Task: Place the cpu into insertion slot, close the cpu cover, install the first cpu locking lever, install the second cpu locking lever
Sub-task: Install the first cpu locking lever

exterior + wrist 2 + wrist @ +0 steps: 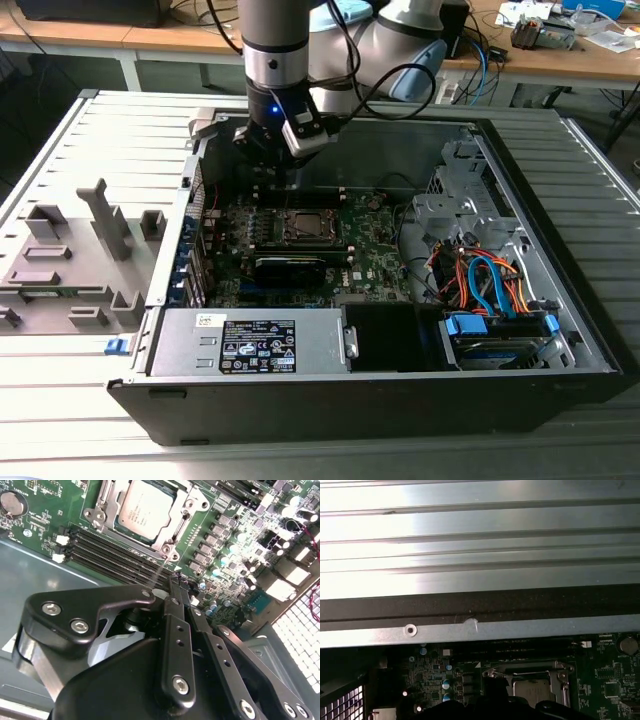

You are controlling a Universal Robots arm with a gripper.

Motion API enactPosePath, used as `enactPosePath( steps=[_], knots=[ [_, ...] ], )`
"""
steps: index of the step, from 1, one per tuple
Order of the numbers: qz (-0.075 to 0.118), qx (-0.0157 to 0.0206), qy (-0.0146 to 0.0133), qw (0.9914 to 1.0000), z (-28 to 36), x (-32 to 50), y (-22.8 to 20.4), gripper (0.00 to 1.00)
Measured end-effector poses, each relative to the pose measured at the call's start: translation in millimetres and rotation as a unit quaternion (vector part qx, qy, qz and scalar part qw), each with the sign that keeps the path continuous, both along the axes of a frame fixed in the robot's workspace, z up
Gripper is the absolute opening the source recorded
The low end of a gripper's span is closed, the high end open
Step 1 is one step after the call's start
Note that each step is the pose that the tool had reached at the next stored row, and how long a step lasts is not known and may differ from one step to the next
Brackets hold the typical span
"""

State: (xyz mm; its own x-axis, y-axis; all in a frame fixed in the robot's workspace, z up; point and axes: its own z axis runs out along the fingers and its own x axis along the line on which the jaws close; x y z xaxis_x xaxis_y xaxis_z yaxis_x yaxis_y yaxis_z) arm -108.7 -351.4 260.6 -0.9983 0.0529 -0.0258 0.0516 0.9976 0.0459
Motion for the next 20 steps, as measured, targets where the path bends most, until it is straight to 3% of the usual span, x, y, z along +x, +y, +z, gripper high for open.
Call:
enactPosePath(
  steps=[3,20],
  knots=[
    [0.0,0.0,0.0,1.0,0.0,3.7,0.0,0.11],
    [0.0,0.0,0.0,1.0,-0.1,6.3,-0.1,0.11]
  ],
)
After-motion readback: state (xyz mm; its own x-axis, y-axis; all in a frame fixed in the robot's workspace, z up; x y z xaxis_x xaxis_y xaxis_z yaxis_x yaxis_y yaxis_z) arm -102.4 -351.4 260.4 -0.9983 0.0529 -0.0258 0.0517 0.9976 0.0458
